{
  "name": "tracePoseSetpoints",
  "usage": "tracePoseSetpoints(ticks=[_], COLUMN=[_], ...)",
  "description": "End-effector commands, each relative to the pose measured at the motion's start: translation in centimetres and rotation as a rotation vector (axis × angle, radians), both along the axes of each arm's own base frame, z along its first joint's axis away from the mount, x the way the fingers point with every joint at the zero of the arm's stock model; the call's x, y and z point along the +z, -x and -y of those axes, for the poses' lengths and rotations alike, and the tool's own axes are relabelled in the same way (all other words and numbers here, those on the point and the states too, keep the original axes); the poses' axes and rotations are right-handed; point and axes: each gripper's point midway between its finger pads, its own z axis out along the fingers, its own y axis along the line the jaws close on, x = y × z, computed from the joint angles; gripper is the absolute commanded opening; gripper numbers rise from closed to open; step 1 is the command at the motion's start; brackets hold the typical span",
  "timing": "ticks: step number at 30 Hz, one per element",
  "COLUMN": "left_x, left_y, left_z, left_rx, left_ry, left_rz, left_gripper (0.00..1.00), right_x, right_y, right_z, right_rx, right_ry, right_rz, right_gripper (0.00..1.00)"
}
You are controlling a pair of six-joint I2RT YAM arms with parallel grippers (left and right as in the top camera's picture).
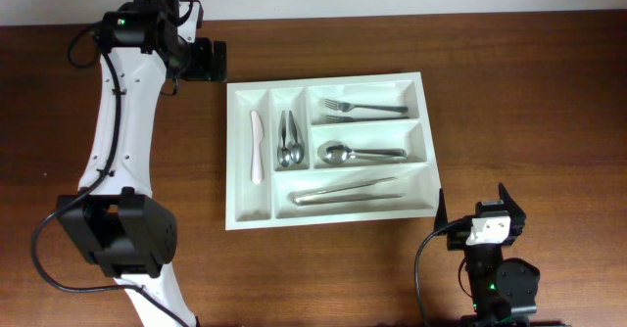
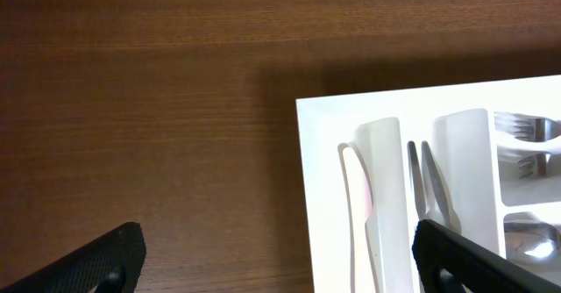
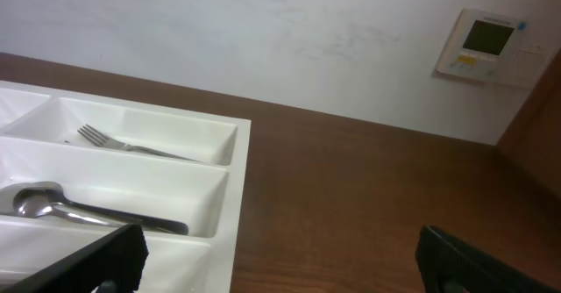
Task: Pack container
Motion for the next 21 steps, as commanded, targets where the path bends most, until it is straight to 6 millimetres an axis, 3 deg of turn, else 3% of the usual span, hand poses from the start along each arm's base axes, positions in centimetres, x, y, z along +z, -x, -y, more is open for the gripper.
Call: tracePoseSetpoints(ticks=[1,11,15,18,21], left_x=[2.1,2.8,7.5,13.1,19.3], left_y=[0.1,0.3,1.9,4.5,8.6], left_z=[-0.1,-0.1,0.5,1.8,3.2], left_rx=[0.010,0.010,-0.004,-0.035,-0.078], left_ry=[0.003,0.004,0.010,0.021,0.041], left_rz=[0.048,0.063,0.163,0.290,0.440], left_gripper=[0.99,0.99,0.99,0.99,0.99], right_x=[-0.3,-0.3,-0.3,-0.3,-0.3], right_y=[0.0,0.0,0.0,0.0,0.0], right_z=[-0.3,-0.3,-0.3,-0.3,-0.3], right_rx=[0.013,0.013,0.013,0.013,0.013], right_ry=[0.007,0.007,0.007,0.007,0.007], right_rz=[-0.003,-0.003,-0.003,-0.003,-0.003], right_gripper=[0.99,0.99,0.99,0.99,0.99])
